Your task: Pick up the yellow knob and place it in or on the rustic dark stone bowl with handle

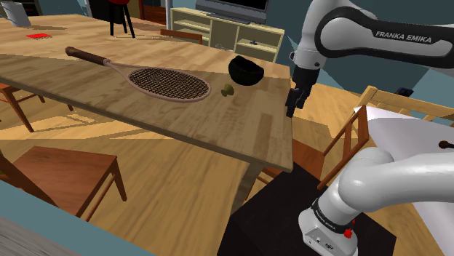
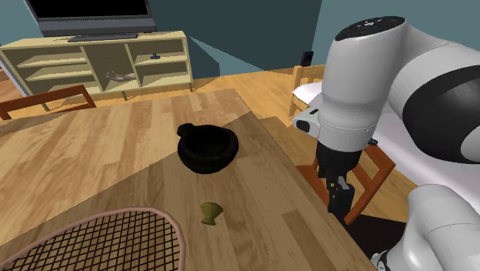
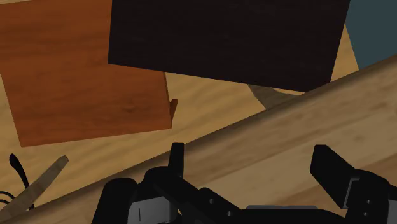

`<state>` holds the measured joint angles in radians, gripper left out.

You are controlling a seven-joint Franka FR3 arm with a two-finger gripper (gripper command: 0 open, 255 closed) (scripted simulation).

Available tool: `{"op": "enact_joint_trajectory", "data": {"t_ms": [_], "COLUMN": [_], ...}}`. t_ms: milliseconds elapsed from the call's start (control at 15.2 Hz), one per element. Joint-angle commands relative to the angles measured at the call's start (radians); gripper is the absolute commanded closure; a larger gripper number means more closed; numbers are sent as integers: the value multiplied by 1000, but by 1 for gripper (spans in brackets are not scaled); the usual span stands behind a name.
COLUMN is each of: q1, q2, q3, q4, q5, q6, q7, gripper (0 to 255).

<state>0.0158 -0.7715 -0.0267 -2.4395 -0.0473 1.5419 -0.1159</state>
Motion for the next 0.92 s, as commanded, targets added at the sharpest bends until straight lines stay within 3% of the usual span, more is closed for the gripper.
{"op": "enact_joint_trajectory", "data": {"t_ms": [0, 858], "q1": [0, 32], "q2": [0, 409], "q3": [0, 66], "q4": [0, 310], "q5": [0, 110], "q6": [0, 216], "q7": [0, 143], "gripper": [0, 0]}}
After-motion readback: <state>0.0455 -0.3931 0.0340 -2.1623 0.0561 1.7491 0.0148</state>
